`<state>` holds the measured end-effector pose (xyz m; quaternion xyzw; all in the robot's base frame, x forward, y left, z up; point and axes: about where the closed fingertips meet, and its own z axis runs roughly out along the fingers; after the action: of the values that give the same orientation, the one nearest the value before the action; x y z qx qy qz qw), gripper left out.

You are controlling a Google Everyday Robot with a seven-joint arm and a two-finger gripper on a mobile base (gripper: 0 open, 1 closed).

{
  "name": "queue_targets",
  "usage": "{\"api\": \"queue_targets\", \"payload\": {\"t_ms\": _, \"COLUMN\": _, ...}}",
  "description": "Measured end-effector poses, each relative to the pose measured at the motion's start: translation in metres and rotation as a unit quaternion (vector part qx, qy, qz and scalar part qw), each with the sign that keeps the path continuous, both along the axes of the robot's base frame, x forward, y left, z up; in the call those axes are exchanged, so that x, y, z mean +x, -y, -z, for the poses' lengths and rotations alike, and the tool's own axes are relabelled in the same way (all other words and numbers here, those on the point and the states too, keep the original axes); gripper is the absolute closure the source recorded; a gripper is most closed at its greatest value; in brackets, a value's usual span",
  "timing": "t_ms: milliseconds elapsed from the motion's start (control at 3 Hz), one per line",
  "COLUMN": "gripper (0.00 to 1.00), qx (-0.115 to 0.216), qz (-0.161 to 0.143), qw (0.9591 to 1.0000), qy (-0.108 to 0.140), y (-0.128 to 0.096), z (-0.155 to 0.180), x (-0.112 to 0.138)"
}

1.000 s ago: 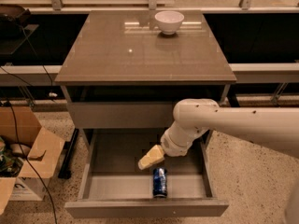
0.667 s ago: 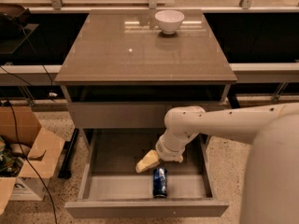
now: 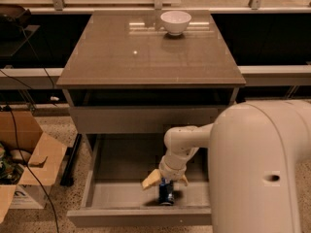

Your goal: Pick pepsi can from middle drawer and place on counter

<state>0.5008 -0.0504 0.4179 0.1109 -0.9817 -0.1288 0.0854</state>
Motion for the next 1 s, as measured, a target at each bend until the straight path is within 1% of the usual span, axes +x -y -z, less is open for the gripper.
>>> {"api": "queue_targets", "payload": {"t_ms": 333, "gripper": 0.27, "qx": -0.009, "qz": 0.039, "qw": 0.9982, "qy": -0.046, "y": 0.008, "z": 0.042, "x": -0.010}}
{"api": "queue_targets", "payload": {"t_ms": 667, "gripper": 0.50, "qx": -0.012, "qz": 0.059, "qw": 0.9964, "qy": -0.059, "y": 0.015, "z": 0.054, "x": -0.013}}
{"api": "queue_targets", "payload": {"t_ms": 1000, "gripper": 0.73, "qx": -0.012, "qz": 0.059, "qw": 0.9964, "qy": -0.059, "y": 0.015, "z": 0.053, "x": -0.013}}
